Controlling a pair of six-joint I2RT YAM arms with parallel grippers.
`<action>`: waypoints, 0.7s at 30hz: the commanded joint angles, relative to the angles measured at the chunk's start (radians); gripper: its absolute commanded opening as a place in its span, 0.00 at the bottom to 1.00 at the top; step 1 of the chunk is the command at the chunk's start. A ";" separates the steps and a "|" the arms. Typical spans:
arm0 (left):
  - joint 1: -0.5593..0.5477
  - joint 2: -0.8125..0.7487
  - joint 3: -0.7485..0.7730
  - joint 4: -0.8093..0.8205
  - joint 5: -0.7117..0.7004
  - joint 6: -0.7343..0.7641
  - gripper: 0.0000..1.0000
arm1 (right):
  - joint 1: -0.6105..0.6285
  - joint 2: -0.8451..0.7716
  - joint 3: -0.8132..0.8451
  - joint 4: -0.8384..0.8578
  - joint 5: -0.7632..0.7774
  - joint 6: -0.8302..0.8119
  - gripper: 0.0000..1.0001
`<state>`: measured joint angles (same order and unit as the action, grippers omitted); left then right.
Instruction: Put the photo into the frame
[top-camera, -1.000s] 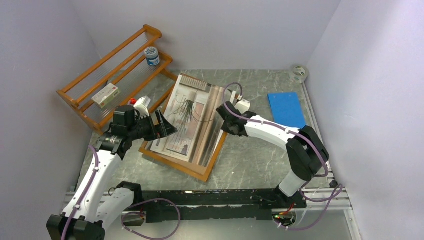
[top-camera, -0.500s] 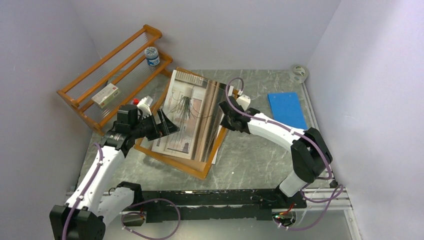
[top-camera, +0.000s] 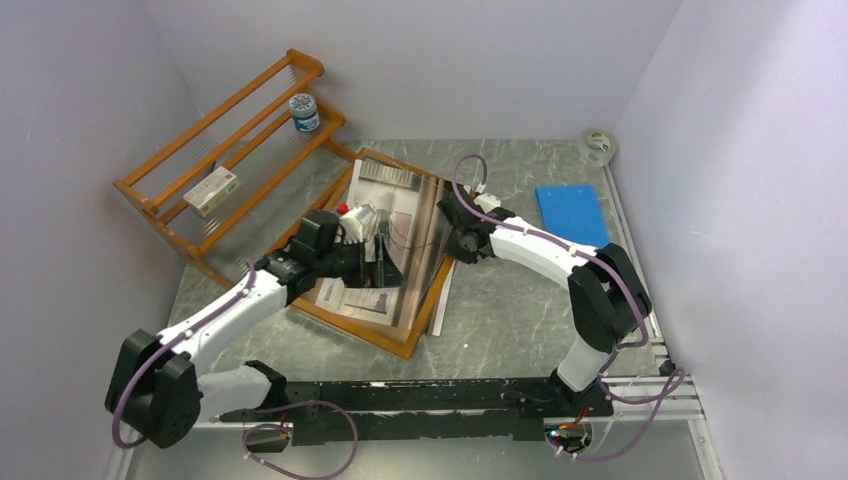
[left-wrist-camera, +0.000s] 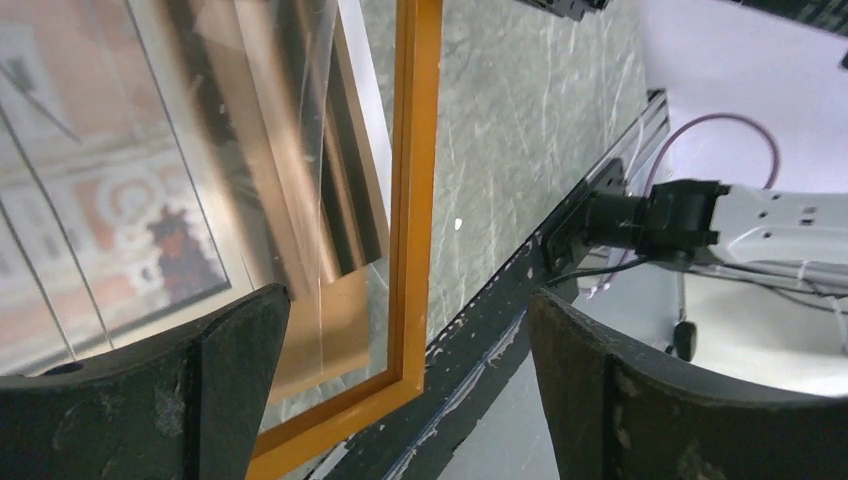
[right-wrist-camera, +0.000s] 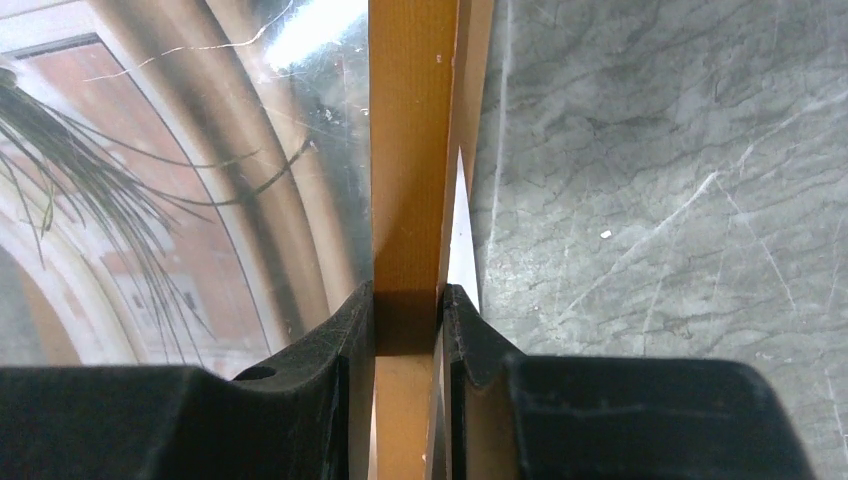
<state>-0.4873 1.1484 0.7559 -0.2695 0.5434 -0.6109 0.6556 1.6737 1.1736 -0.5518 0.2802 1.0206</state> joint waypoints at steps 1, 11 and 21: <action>-0.104 0.093 0.034 0.115 -0.072 0.036 0.94 | -0.007 -0.007 0.065 0.058 -0.080 0.017 0.00; -0.345 0.421 0.097 0.249 -0.196 0.028 0.94 | -0.027 0.016 0.103 0.018 -0.164 0.004 0.00; -0.395 0.506 0.151 0.241 -0.285 -0.003 0.45 | -0.043 -0.012 0.063 0.013 -0.180 0.004 0.07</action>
<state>-0.8795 1.6608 0.8925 -0.0704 0.2962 -0.6079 0.6174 1.7111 1.2118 -0.6079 0.1570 0.9955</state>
